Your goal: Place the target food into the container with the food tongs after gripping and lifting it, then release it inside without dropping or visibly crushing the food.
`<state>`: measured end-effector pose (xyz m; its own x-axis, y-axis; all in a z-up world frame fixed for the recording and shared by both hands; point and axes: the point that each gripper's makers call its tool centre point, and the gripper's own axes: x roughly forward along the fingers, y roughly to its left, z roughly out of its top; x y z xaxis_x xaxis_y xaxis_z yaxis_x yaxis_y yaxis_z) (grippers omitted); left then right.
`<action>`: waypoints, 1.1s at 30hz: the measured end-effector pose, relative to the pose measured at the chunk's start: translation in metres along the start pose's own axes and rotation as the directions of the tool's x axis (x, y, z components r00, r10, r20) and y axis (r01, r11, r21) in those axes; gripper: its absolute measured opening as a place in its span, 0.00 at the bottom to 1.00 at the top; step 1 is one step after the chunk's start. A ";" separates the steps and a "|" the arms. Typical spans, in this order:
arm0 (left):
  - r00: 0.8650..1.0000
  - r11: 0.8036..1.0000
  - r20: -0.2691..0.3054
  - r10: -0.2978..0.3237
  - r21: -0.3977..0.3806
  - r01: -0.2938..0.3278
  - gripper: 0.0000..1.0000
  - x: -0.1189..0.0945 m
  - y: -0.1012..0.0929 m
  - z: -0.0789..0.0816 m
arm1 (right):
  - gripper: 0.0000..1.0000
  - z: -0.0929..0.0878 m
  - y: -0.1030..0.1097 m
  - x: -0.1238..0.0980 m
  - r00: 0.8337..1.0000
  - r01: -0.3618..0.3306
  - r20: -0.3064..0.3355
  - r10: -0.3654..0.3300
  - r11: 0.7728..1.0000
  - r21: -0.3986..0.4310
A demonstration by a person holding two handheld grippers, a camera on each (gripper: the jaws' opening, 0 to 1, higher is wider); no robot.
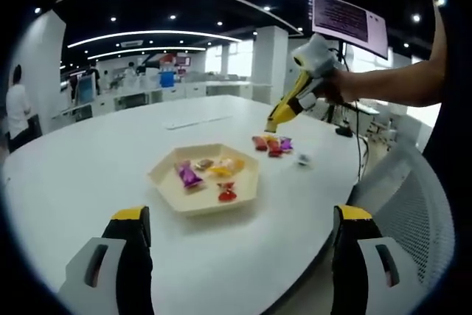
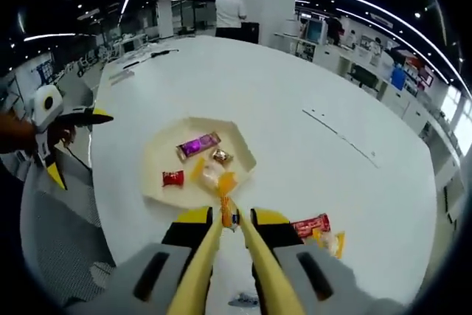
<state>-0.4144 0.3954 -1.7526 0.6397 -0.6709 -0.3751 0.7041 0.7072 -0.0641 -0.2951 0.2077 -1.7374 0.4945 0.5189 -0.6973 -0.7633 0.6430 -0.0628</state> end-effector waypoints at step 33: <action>1.000 1.000 -0.018 -0.005 0.000 0.005 0.99 0.001 -0.002 -0.003 | 0.19 0.095 0.063 0.071 0.989 -0.142 0.017 0.146 0.981 -0.134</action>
<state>-0.4160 0.3936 -1.7560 0.6307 -0.6699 -0.3917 0.7070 0.7042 -0.0661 -0.2684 0.3383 -1.7229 0.3850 0.6168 -0.6866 -0.8747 0.4812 -0.0581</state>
